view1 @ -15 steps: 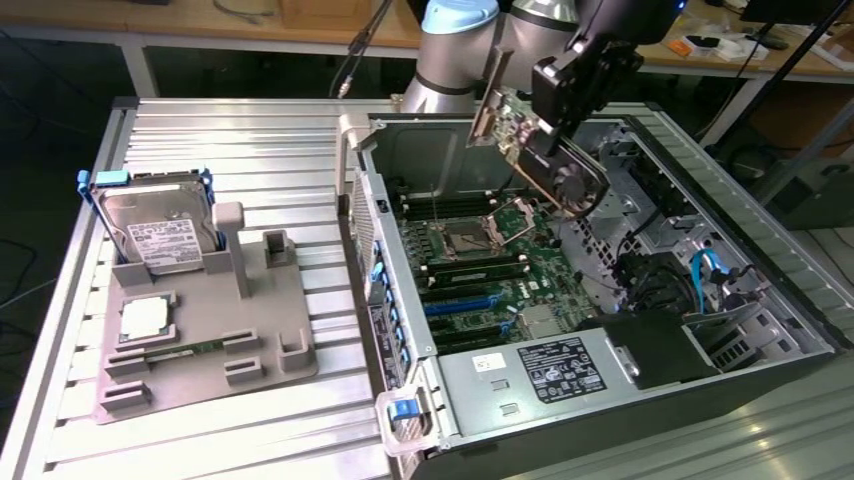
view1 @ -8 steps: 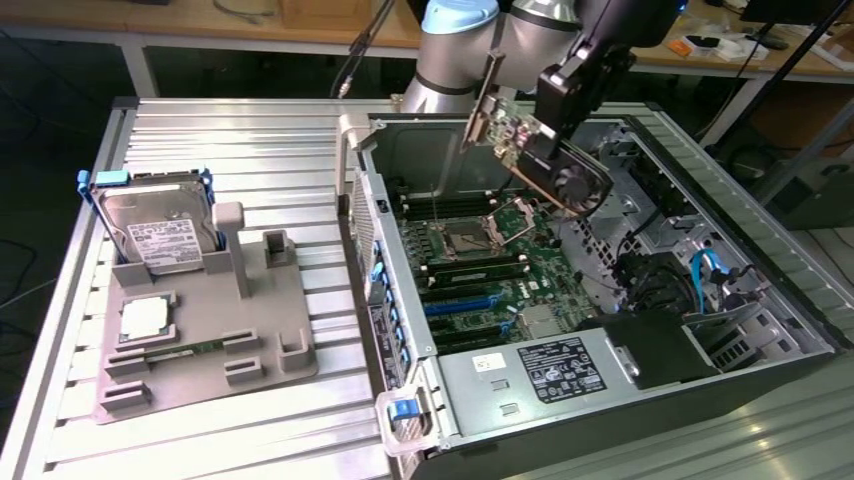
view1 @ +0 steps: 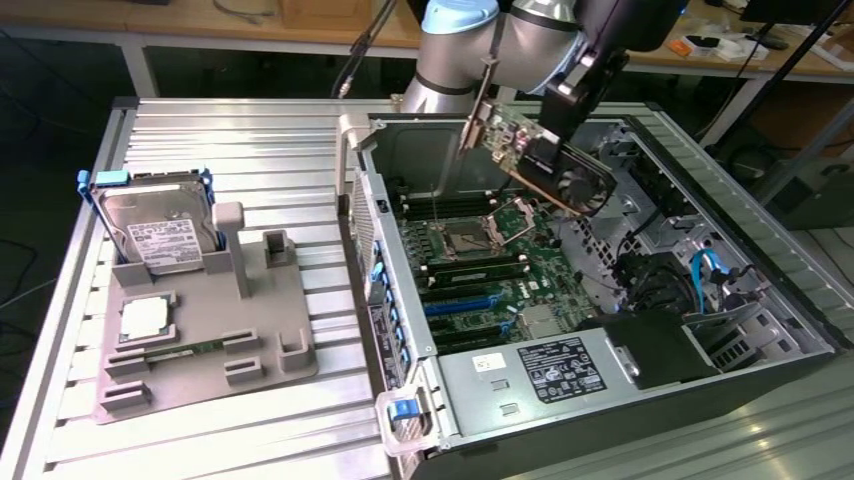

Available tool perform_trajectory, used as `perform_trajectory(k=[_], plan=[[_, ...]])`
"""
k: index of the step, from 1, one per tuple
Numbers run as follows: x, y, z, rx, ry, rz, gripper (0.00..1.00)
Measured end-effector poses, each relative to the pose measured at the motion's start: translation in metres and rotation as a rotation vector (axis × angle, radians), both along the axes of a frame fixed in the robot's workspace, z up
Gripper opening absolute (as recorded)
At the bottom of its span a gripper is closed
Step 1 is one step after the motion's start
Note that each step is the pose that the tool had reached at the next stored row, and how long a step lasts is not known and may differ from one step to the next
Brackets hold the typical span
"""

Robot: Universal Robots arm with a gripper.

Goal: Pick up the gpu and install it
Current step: 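Insert the gpu into the slot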

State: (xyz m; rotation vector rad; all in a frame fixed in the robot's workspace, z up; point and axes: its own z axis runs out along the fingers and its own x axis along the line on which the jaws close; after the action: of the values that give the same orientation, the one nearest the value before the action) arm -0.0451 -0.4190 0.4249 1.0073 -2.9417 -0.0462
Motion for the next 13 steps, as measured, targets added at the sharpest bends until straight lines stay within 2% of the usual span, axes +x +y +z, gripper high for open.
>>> perform_trajectory(k=[3, 5, 6, 12, 13], plan=[[0.000, 0.0000, -0.0016, 0.0000, -0.0021, 0.038, 0.27], [0.001, 0.0000, -0.0043, -0.0002, -0.0033, 0.089, 0.27], [0.001, 0.0000, -0.0063, -0.0007, -0.0033, 0.114, 0.27], [0.004, 0.0000, -0.0150, -0.0047, -0.0031, 0.186, 0.27], [0.004, 0.0000, -0.0186, -0.0056, -0.0031, 0.212, 0.27]])
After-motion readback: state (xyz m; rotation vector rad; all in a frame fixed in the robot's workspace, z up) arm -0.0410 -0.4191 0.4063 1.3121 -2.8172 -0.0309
